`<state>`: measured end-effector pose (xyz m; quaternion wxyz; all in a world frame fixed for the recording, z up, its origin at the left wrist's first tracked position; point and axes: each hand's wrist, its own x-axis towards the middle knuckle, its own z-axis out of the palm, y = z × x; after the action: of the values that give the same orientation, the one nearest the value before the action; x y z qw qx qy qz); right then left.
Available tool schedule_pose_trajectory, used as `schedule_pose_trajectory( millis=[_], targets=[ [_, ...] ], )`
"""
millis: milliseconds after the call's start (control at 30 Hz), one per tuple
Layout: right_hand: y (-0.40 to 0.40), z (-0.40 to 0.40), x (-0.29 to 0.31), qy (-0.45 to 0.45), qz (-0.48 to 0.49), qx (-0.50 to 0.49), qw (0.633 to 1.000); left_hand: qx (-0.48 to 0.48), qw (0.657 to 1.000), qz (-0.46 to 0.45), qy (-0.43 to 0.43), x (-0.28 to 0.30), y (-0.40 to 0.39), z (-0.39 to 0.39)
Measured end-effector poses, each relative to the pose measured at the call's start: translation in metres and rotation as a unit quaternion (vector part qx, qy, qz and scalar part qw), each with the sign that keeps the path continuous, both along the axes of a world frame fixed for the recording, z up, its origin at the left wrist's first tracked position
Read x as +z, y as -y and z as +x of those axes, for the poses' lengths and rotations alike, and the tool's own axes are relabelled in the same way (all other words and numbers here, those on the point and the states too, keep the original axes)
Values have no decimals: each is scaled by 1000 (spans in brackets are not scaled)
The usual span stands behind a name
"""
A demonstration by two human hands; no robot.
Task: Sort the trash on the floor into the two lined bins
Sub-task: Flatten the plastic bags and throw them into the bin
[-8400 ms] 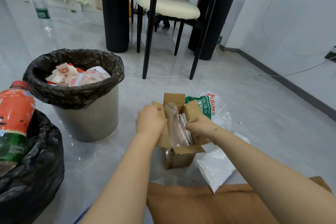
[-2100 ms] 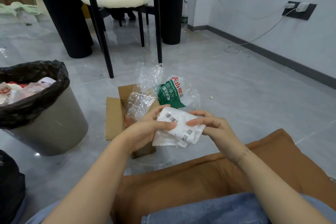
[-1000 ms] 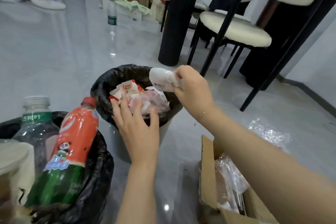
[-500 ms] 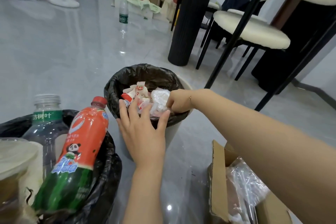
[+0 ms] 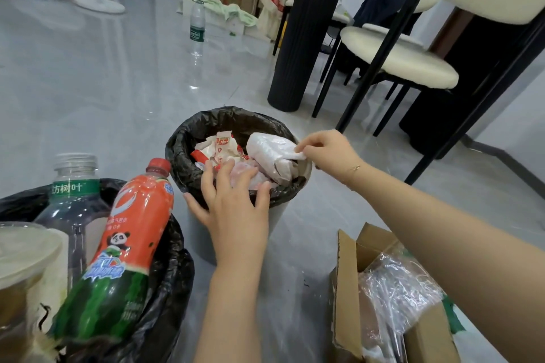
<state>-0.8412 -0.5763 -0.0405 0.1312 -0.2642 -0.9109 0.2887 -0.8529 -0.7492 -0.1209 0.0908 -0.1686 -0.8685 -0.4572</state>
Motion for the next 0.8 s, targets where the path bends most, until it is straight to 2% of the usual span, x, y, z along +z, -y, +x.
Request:
schedule_pose_trajectory(
  millis=[233, 333, 400, 467, 567, 667, 800],
  targets=[
    [13, 15, -27, 23, -20, -10, 999, 6, 1000, -14, 6, 4, -2, 3],
    [21, 22, -39, -5, -49, -16, 999, -3, 999, 2, -35, 17, -3, 5],
    [25, 24, -41, 2, -74, -28, 997, -37, 995, 10, -90, 31, 0, -1],
    [28, 28, -36, 22, -114, -46, 992, -115, 987, -2, -114, 47, 2, -15],
    [34, 32, -25, 48, -170, -61, 982, -232, 966, -92, -72, 69, -16, -43],
    [38, 31, -16, 58, -193, -59, 978, -322, 926, -199, 0, 77, -44, -64],
    [38, 31, -12, 68, -248, -71, 964, -370, 865, -338, -16, 74, -55, -82]
  ],
)
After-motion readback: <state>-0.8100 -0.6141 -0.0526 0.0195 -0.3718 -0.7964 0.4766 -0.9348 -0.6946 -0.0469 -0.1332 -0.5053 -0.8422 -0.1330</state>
